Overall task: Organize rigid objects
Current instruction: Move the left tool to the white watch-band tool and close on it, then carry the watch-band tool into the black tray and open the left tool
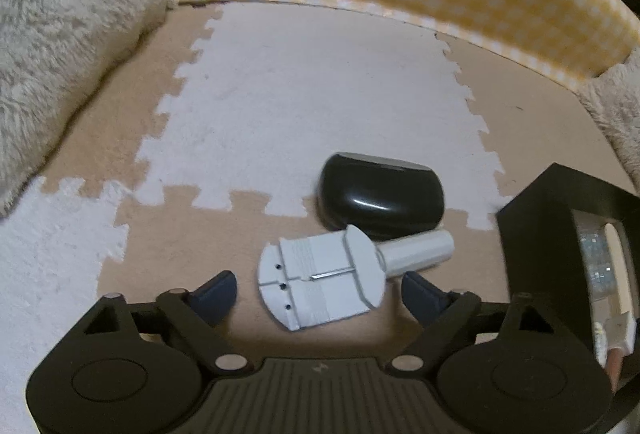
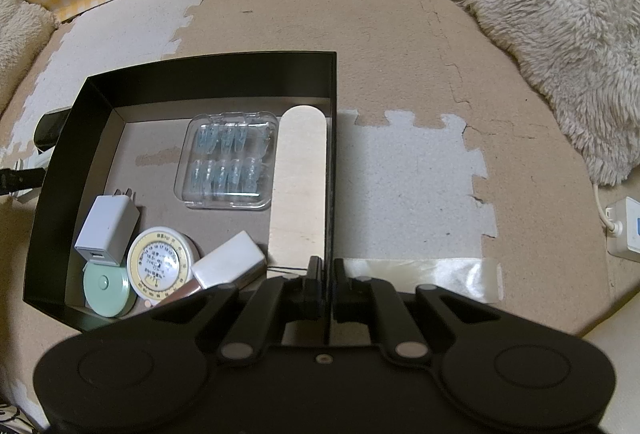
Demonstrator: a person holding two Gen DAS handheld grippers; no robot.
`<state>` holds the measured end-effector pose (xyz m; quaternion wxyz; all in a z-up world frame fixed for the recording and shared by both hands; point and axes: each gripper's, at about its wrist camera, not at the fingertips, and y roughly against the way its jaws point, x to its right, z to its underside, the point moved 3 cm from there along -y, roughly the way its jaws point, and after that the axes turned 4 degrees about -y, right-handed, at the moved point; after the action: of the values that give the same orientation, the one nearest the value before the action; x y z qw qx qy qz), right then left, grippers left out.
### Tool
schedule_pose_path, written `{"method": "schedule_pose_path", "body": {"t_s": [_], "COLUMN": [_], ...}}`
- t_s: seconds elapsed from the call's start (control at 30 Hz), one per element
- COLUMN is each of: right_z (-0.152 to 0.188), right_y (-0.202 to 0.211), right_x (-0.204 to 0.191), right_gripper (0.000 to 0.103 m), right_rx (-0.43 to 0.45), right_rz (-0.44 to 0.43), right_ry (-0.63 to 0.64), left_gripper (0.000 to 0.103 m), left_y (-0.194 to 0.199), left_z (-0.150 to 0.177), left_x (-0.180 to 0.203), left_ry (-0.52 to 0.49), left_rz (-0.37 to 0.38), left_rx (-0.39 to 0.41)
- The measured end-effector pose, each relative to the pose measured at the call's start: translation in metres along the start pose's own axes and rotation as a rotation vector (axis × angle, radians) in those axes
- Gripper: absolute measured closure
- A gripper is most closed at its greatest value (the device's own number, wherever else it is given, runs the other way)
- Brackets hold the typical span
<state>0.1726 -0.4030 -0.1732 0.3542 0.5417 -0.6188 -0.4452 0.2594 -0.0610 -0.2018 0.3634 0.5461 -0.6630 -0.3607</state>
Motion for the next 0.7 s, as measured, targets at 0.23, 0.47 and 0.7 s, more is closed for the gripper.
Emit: {"method": "schedule_pose_path", "body": {"t_s": [0.23,0.47,0.7], "right_z": [0.0,0.0,0.0], "right_y": [0.0,0.0,0.0], "right_x": [0.0,0.0,0.0], "right_gripper": [0.096,0.096,0.096], "right_rx": [0.0,0.0,0.0], "right_rz": [0.0,0.0,0.002], "right_ry": [0.0,0.0,0.002], "left_gripper": [0.037,0.037,0.037], "left_y": [0.003,0.015,0.053], "left_z": [-0.001,-0.001,-0.007], "left_x": [0.002,0.006,0.047], "left_ry": [-0.035,-0.008,-0.076], "left_rz": [0.007,0.049,0.183], "left_rx": [0.007,0.022,0.119]}}
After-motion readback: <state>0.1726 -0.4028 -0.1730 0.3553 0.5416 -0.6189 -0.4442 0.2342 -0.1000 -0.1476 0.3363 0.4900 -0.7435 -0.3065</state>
